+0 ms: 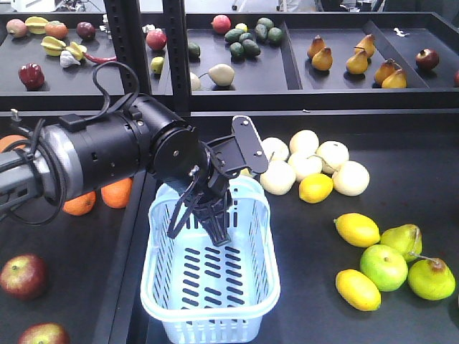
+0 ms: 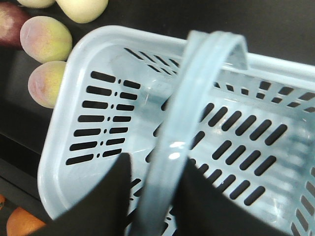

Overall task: Pick three apples into basket with both arms
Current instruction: 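Lift the blue basket by its handle with the left gripper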

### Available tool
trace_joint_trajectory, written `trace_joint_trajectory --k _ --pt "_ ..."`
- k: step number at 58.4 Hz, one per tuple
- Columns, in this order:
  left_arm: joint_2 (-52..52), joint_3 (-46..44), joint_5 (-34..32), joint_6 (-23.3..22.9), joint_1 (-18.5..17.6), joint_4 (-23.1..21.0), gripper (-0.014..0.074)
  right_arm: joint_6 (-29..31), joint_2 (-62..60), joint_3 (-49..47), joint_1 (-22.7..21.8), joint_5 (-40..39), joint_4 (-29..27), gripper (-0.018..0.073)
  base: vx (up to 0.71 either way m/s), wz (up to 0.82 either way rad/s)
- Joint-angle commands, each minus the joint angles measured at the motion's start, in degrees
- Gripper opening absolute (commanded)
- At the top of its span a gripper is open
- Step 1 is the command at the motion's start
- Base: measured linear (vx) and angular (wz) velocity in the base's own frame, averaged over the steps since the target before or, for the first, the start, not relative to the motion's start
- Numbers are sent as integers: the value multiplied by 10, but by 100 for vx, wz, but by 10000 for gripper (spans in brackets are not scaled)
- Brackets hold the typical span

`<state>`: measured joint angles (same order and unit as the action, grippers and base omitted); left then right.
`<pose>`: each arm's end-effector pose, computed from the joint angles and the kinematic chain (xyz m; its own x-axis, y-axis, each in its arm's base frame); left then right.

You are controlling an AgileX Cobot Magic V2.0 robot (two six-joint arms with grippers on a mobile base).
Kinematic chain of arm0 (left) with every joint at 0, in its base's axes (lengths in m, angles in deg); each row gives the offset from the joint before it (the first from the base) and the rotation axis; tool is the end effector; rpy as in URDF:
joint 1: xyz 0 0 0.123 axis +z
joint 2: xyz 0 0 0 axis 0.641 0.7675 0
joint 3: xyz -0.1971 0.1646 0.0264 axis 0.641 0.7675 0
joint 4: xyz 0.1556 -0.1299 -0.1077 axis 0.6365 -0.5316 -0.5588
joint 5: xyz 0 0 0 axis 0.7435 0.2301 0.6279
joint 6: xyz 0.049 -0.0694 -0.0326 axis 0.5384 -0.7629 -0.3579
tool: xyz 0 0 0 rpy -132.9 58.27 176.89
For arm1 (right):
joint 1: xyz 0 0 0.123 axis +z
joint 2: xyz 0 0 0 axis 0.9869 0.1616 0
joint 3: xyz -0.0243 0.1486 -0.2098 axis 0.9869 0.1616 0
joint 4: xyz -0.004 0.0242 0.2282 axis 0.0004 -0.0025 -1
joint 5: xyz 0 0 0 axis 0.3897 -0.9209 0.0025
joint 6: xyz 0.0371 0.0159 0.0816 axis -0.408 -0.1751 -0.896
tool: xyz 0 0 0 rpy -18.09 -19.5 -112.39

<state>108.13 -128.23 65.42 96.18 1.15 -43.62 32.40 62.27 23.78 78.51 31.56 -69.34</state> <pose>0.2981 -0.2306 0.2482 -0.2395 0.8955 -0.3751 0.8724 0.3681 0.3216 0.0611 -0.0034 0.1970 -0.0173 0.0387 -0.9991 0.0502 0.9980 0.0378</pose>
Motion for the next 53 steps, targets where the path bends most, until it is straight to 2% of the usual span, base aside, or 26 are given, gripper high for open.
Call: trace_joint_trajectory --k 1,16,26,30,39,53 --pt "-33 -17 -15 -1 -3 1 -1 4 -7 7 -2 -42 4 -5 0 0" --pt "-81 -17 8 -2 -3 1 -8 4 -7 7 -2 -42 4 -5 0 0" --pt "-141 -17 52 -11 -3 -3 -8 4 -7 7 -2 -42 4 -5 0 0" --pt "-168 -17 70 -46 -3 -4 -8 4 -7 7 -2 -42 4 -5 0 0" --pt "-224 -17 106 -155 -3 -4 -8 4 -7 7 -2 -42 4 -5 0 0" --pt "-303 -17 113 -271 -3 -4 -8 4 -7 7 -2 -42 4 -5 0 0"
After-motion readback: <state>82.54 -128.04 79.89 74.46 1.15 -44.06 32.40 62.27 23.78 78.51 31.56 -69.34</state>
